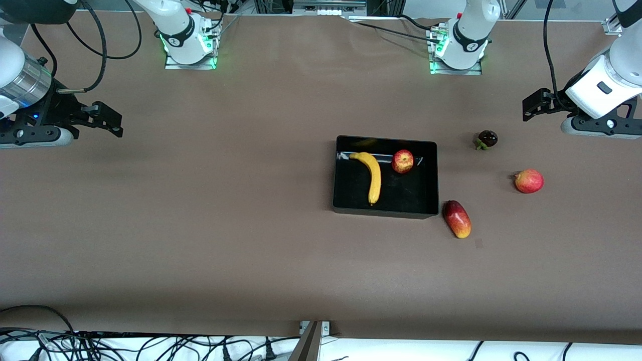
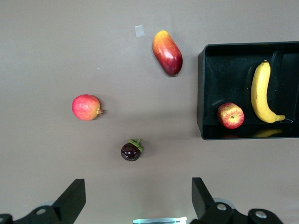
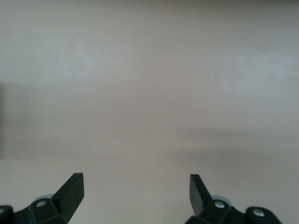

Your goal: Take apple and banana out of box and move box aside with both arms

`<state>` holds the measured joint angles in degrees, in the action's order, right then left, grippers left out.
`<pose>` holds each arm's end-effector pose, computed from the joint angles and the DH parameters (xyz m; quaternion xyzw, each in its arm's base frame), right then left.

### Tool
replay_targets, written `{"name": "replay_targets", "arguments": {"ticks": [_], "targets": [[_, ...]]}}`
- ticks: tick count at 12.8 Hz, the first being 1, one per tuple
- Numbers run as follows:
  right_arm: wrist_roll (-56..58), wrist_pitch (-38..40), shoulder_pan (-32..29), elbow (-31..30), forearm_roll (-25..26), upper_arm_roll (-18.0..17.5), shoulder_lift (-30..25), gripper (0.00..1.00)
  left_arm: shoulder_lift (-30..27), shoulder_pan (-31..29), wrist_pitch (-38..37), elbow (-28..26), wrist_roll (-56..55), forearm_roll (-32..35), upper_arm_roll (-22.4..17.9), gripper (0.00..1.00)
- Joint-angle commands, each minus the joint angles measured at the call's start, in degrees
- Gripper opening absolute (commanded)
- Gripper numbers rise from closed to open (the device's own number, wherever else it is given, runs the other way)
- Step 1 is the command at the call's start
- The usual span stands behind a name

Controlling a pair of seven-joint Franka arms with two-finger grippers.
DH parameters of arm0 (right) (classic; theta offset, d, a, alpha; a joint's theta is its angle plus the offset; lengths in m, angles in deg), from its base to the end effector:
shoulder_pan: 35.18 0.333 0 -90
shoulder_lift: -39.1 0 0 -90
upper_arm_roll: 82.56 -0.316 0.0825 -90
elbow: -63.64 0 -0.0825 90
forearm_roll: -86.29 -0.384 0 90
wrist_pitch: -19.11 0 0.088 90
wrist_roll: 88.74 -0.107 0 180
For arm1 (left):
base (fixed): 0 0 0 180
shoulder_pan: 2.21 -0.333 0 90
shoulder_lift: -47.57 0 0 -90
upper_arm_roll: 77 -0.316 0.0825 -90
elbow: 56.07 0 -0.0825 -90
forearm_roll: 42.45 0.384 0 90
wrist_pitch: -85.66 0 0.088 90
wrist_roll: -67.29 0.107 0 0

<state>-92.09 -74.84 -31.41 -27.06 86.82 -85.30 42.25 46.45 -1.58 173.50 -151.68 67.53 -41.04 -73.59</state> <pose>0.5731 0.0637 0.5937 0.9996 0.0278 0.0012 0.0032 0.5394 -0.0357 0.5863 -0.9975 0.0375 0.0576 0.0148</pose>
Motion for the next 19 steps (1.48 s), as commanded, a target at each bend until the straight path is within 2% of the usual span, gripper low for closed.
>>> {"name": "replay_targets", "arguments": {"ticks": [1, 7, 12, 15, 17, 19], "targets": [[0.0, 0.0, -0.8, 0.6, -0.4, -0.5, 0.0, 1.0, 0.9, -0.3, -1.4, 2.0, -0.6, -1.4, -0.1, 1.0], [0.0, 0.0, -0.7, 0.6, -0.4, -0.5, 0.0, 1.0, 1.7, 0.7, -2.8, 2.5, -0.7, -1.3, 0.2, 1.0], [0.0, -0.1, -0.7, 0.6, -0.4, -0.5, 0.0, 1.0, 6.6, 2.2, -2.8, 3.9, -1.3, -1.5, 1.2, 1.0], [0.0, 0.0, -0.7, 0.6, -0.4, -0.5, 0.0, 1.0, 13.3, 8.2, 3.5, 3.8, -18.6, -1.4, 2.7, 1.0], [-0.1, -0.1, -0.8, 0.6, -0.4, -0.5, 0.0, 1.0, 18.3, 14.2, 12.1, 3.3, -30.6, -0.7, 2.7, 1.0], [0.0, -0.1, -0.7, 0.6, -0.4, -0.5, 0.0, 1.0, 23.0, 16.3, 16.3, 2.4, -36.0, -0.5, 2.7, 1.0]]}}
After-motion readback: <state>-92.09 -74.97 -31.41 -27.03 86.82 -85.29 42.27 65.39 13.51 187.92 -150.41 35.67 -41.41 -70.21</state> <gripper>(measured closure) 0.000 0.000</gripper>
